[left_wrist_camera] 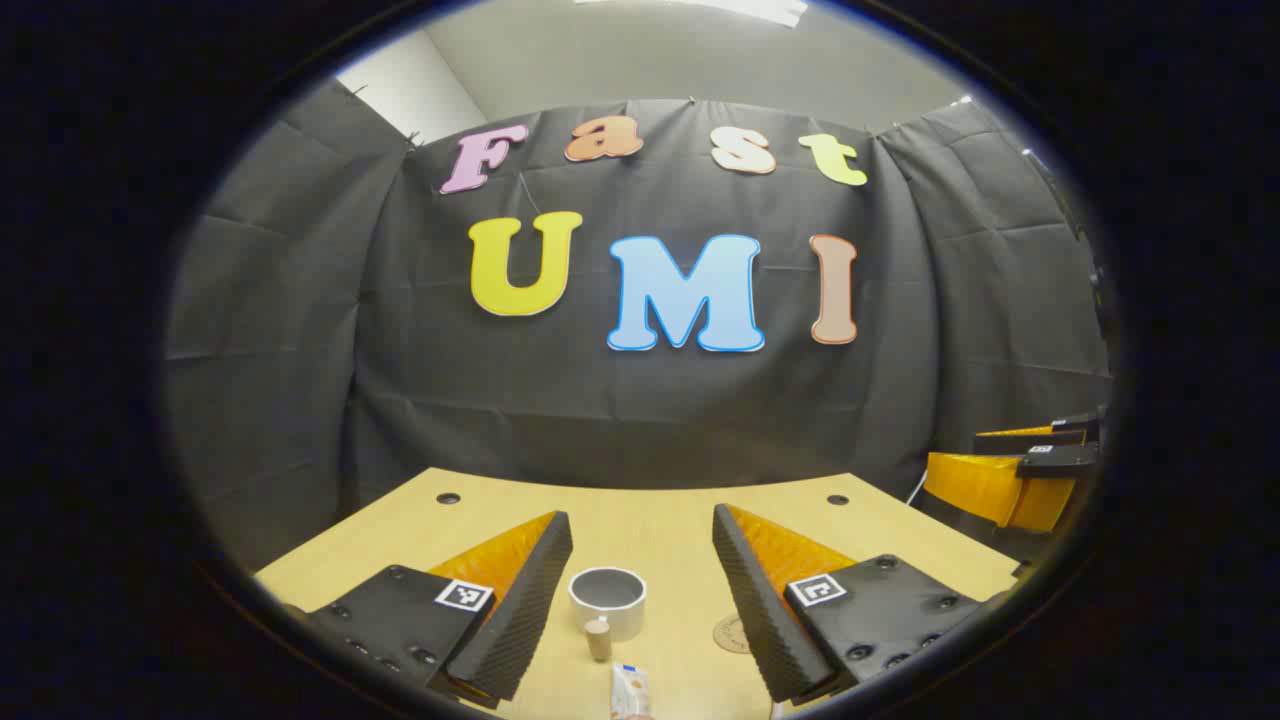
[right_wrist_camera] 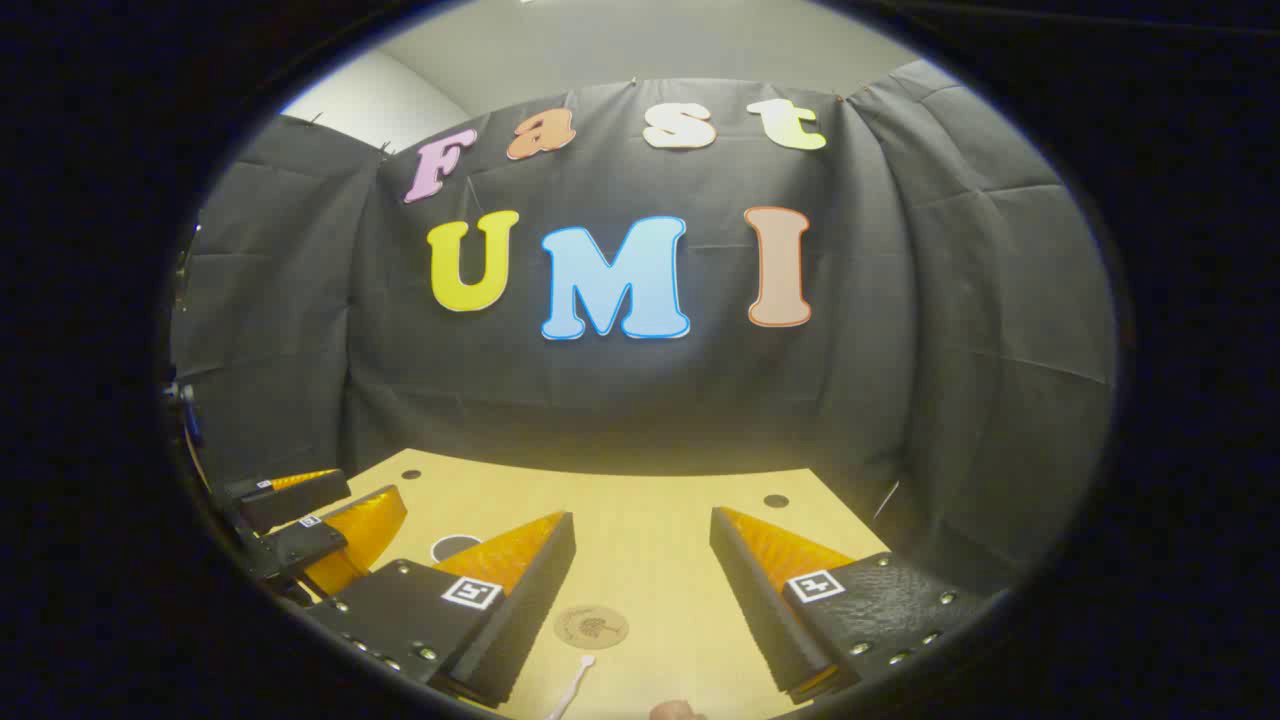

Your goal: Put the toothbrush and toothpaste on the desktop into the cup, then pick up the cup and place it on the coaster on the desktop.

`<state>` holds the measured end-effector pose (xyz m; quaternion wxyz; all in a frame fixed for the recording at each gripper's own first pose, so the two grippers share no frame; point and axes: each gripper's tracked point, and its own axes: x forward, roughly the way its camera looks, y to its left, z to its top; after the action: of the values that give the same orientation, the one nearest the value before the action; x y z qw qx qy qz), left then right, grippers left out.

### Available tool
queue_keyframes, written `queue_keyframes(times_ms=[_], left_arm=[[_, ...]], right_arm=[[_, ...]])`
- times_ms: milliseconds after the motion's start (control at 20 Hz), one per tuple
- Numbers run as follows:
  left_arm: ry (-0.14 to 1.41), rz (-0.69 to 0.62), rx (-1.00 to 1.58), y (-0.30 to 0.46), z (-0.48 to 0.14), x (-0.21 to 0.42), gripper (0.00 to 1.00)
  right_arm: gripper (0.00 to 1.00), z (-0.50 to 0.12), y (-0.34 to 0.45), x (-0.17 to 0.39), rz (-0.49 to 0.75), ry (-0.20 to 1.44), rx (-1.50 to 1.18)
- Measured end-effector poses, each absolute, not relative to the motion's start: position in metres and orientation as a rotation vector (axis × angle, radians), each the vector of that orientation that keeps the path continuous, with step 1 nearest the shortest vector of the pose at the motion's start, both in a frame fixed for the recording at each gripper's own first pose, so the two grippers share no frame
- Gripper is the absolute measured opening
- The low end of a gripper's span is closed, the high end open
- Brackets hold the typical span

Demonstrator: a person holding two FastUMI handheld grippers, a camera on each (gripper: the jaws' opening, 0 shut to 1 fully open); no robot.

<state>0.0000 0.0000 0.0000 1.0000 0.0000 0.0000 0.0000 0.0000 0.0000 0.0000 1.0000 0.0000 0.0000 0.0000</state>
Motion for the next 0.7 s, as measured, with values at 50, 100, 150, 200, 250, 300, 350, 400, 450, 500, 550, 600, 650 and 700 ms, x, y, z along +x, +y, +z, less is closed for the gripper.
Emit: queue_keyframes(times_ms=[50, 100, 150, 200, 250, 300, 350, 400, 450, 500, 550, 600, 650, 700], left_arm=[[0.003, 0.0, 0.001, -0.001, -0.001, 0.0, 0.92], [0.004, 0.002, 0.003, 0.0, -0.001, 0.001, 0.92], [0.005, 0.003, 0.004, 0.0, 0.0, 0.0, 0.92], [0.008, 0.004, 0.006, -0.001, 0.0, 0.001, 0.92], [0.011, 0.004, 0.007, -0.001, -0.001, 0.001, 0.92], [0.016, 0.004, 0.007, -0.001, -0.002, 0.002, 0.92], [0.023, 0.004, 0.006, -0.002, -0.003, 0.001, 0.92], [0.03, 0.006, 0.005, -0.001, -0.005, 0.001, 0.91], [0.036, 0.006, 0.003, -0.001, -0.005, 0.002, 0.92], [0.04, 0.008, 0.002, -0.001, -0.006, 0.002, 0.92], [0.042, 0.009, 0.002, 0.0, -0.007, 0.001, 0.92], [0.045, 0.009, 0.004, 0.0, -0.007, 0.001, 0.92], [0.047, 0.009, 0.005, 0.0, -0.008, 0.001, 0.92], [0.05, 0.005, 0.006, 0.0, -0.009, 0.001, 0.92]], right_arm=[[0.88, -0.001, 0.0, 0.0, 0.0, 0.007, 0.001], [0.88, -0.002, -0.001, 0.0, 0.001, 0.017, 0.002], [0.88, -0.006, -0.001, 0.0, 0.001, 0.026, 0.003], [0.88, -0.008, -0.001, 0.0, 0.001, 0.033, 0.005], [0.88, -0.009, -0.002, 0.0, 0.001, 0.039, 0.007], [0.88, -0.011, -0.001, 0.001, 0.003, 0.045, 0.011], [0.88, -0.012, -0.001, 0.001, 0.005, 0.054, 0.016], [0.88, -0.013, 0.0, 0.002, 0.007, 0.062, 0.021], [0.88, -0.016, 0.001, 0.003, 0.009, 0.072, 0.024], [0.88, -0.019, 0.001, 0.002, 0.01, 0.078, 0.025], [0.88, -0.019, 0.001, 0.002, 0.009, 0.082, 0.023], [0.88, -0.021, 0.002, 0.003, 0.008, 0.086, 0.019], [0.88, -0.021, 0.002, 0.003, 0.007, 0.087, 0.016], [0.88, -0.022, 0.003, 0.002, 0.007, 0.088, 0.014]])
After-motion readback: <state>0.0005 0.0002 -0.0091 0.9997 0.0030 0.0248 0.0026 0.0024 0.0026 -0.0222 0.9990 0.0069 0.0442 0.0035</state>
